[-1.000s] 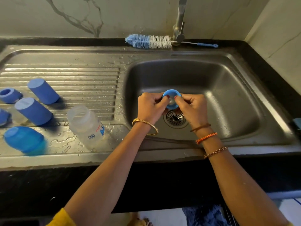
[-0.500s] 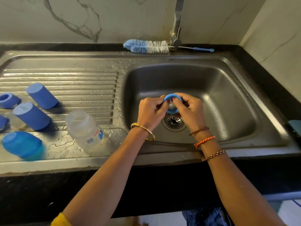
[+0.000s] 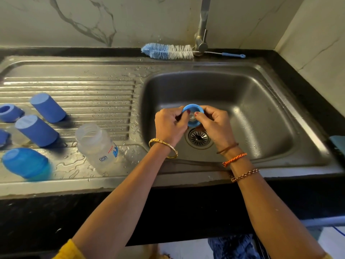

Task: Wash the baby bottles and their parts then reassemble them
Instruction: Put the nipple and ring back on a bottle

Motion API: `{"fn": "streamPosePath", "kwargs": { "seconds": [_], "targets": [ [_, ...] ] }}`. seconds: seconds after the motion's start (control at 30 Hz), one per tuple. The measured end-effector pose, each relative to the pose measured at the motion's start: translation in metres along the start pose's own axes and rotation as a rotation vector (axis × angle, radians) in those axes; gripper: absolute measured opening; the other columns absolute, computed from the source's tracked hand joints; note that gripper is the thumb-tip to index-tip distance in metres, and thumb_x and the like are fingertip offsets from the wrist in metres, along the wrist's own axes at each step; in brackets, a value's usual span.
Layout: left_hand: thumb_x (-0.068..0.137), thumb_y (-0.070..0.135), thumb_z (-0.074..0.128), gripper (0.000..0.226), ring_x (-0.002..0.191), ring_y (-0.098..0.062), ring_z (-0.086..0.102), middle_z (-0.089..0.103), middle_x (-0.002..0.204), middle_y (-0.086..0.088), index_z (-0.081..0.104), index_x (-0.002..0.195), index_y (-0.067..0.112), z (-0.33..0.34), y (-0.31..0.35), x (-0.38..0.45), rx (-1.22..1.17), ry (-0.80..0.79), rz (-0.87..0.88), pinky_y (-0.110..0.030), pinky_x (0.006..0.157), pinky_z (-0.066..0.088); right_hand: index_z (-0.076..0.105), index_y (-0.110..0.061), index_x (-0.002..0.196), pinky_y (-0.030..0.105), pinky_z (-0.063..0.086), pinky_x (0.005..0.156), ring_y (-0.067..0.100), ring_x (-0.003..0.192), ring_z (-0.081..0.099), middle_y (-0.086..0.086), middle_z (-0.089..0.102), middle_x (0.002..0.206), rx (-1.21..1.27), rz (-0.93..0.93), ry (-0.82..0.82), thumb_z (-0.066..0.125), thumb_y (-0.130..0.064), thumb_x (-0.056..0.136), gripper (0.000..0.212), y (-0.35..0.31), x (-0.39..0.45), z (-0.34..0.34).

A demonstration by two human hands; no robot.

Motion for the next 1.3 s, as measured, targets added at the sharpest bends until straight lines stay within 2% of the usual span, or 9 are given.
{"fn": "streamPosePath", "kwargs": {
  "seconds": [0.17, 0.27, 0.4, 0.5, 0.6, 0.77, 1.03, 1.17, 1.3],
  "targets": [
    [0.085, 0.016, 0.061, 0.019, 0.057, -0.030, 0.066, 0.068, 0.065, -0.014, 0.072, 0.084, 0.000, 0.006, 0.004, -0.003, 0.015, -0.020, 0.044, -0.045, 0.053, 0.055, 0.069, -0.010, 0.098, 0.024, 0.056, 0.066, 0.010, 0.073, 0.063, -0.003, 0.066, 0.077, -0.056, -0.080, 0.134, 0.060, -0.002, 0.084, 0.018, -0.003, 0.000, -0.009],
    [0.087, 0.016, 0.059, 0.019, 0.061, -0.026, 0.067, 0.069, 0.070, -0.011, 0.073, 0.093, 0.004, 0.004, 0.003, -0.001, -0.028, -0.078, -0.034, -0.043, 0.059, 0.057, 0.066, -0.010, 0.106, 0.023, 0.055, 0.067, 0.012, 0.078, 0.063, 0.000, 0.066, 0.084, 0.106, 0.136, 0.014, 0.057, -0.012, 0.090, 0.018, 0.007, 0.003, -0.004],
    [0.089, 0.009, 0.058, 0.014, 0.050, -0.004, 0.060, 0.065, 0.065, 0.003, 0.069, 0.099, 0.011, 0.005, 0.002, -0.003, -0.329, -0.188, -0.299, -0.016, 0.052, 0.052, 0.063, -0.021, 0.098, 0.023, 0.050, 0.066, 0.014, 0.080, 0.058, 0.007, 0.064, 0.090, 0.389, 0.453, -0.162, 0.032, -0.042, 0.098, 0.038, 0.017, -0.002, 0.003],
    [0.085, 0.009, 0.064, 0.016, 0.050, -0.003, 0.058, 0.066, 0.067, 0.003, 0.068, 0.100, 0.013, 0.008, 0.003, -0.006, -0.368, -0.258, -0.334, -0.014, 0.051, 0.051, 0.062, -0.019, 0.090, 0.024, 0.048, 0.068, 0.014, 0.077, 0.059, 0.001, 0.067, 0.076, 0.482, 0.455, -0.120, 0.036, -0.027, 0.099, 0.028, 0.023, 0.002, 0.000],
    [0.085, 0.011, 0.064, 0.015, 0.051, -0.003, 0.059, 0.065, 0.070, 0.003, 0.066, 0.099, 0.018, 0.009, 0.008, -0.007, -0.367, -0.275, -0.284, -0.015, 0.052, 0.051, 0.063, -0.017, 0.094, 0.018, 0.050, 0.062, 0.011, 0.075, 0.058, 0.001, 0.064, 0.079, 0.483, 0.419, -0.093, 0.043, -0.013, 0.096, 0.020, 0.025, 0.006, 0.001],
    [0.083, 0.008, 0.065, 0.014, 0.048, -0.004, 0.057, 0.066, 0.059, 0.008, 0.068, 0.091, 0.019, 0.007, 0.012, -0.008, -0.442, -0.286, -0.297, -0.014, 0.049, 0.050, 0.061, -0.010, 0.089, 0.013, 0.048, 0.054, 0.005, 0.059, 0.058, -0.003, 0.064, 0.065, 0.543, 0.424, -0.110, 0.046, 0.001, 0.091, 0.018, 0.028, 0.005, 0.001],
    [0.086, 0.002, 0.061, 0.026, 0.048, -0.004, 0.058, 0.065, 0.067, -0.002, 0.064, 0.104, 0.020, 0.011, 0.018, -0.012, -0.327, -0.258, -0.181, -0.012, 0.050, 0.050, 0.064, -0.006, 0.073, 0.026, 0.053, 0.064, 0.014, 0.059, 0.060, 0.002, 0.064, 0.057, 0.349, 0.402, 0.083, 0.062, 0.007, 0.078, 0.014, 0.031, 0.010, -0.004],
    [0.085, 0.003, 0.062, 0.019, 0.046, -0.004, 0.057, 0.064, 0.063, 0.002, 0.067, 0.099, 0.015, 0.008, 0.017, -0.014, -0.309, -0.187, -0.168, -0.012, 0.048, 0.050, 0.063, -0.001, 0.078, 0.030, 0.053, 0.070, 0.018, 0.064, 0.060, 0.009, 0.061, 0.069, 0.288, 0.386, 0.113, 0.061, 0.006, 0.081, 0.008, 0.033, 0.011, -0.005],
    [0.084, 0.007, 0.064, 0.014, 0.040, -0.004, 0.053, 0.061, 0.054, 0.009, 0.069, 0.097, 0.009, 0.005, 0.016, -0.013, -0.367, -0.135, -0.222, -0.012, 0.041, 0.044, 0.055, 0.011, 0.112, 0.026, 0.053, 0.072, 0.018, 0.071, 0.060, 0.014, 0.060, 0.083, 0.440, 0.389, -0.126, 0.047, 0.005, 0.089, 0.025, 0.025, 0.005, 0.004]
  ]
}}
Point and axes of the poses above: each hand's wrist, its own x-axis towards the middle knuckle, its own z-axis out of the palm, y = z × x, the point moved 6 cm from there along x, towards the middle knuckle
